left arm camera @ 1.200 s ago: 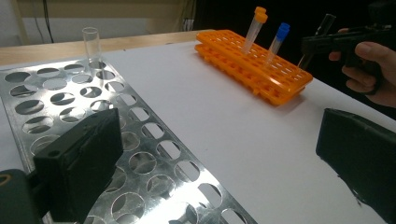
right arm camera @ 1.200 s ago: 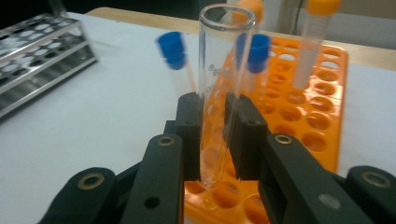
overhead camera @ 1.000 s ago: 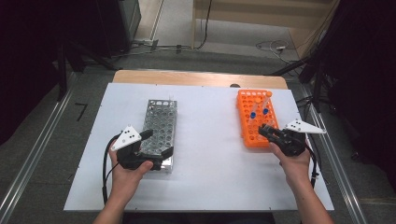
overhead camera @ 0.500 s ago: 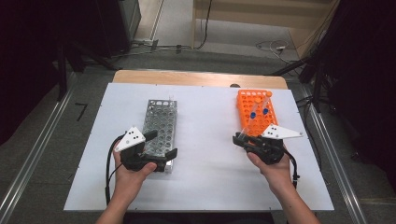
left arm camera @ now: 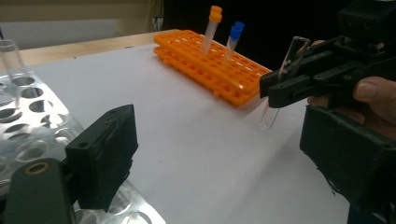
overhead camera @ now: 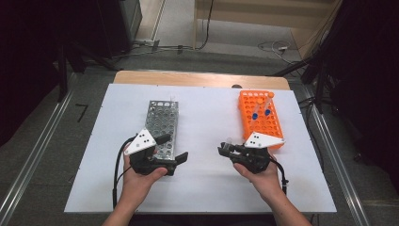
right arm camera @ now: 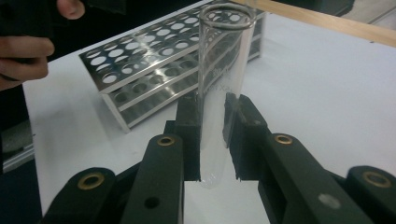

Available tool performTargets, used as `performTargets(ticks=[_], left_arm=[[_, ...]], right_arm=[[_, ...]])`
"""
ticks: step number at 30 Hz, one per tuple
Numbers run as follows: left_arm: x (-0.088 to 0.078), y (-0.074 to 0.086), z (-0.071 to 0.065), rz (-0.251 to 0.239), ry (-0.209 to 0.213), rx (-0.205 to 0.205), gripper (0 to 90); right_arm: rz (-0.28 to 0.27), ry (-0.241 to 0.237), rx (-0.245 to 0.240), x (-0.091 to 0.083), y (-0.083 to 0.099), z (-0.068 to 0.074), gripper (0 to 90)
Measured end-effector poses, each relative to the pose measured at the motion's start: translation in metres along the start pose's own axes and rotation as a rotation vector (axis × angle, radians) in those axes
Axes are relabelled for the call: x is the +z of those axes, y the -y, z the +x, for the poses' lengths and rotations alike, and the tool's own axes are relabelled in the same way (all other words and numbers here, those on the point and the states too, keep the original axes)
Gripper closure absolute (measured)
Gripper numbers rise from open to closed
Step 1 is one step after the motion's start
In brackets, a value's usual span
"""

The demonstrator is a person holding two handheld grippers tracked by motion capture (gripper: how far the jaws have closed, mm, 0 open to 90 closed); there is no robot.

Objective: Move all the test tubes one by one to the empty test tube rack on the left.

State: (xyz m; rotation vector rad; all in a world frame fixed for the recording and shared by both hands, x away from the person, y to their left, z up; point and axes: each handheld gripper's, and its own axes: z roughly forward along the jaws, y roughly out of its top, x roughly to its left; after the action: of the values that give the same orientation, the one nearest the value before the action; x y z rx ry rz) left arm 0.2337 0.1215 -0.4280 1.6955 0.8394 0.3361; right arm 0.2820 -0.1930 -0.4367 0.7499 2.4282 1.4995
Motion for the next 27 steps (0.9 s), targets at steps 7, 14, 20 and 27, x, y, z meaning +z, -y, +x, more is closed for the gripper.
performTargets(ticks=[7,14,20,27], left_arm=[[0.013,-0.001,-0.015,0.034,0.010,0.025,27.1],[0.022,-0.004,-0.026,0.037,0.067,0.049,43.4],[0.028,-0.003,-0.032,0.053,0.120,0.070,55.3],[0.033,-0.002,-0.038,0.067,0.146,0.090,67.4]], right_arm=[[0.032,-0.037,-0.036,0.014,0.001,0.016,73.6],[0.047,-0.076,-0.065,0.025,-0.001,0.032,73.6],[0.062,-0.096,-0.083,0.032,-0.001,0.043,73.6],[0.072,-0.121,-0.093,0.036,-0.002,0.051,73.6]])
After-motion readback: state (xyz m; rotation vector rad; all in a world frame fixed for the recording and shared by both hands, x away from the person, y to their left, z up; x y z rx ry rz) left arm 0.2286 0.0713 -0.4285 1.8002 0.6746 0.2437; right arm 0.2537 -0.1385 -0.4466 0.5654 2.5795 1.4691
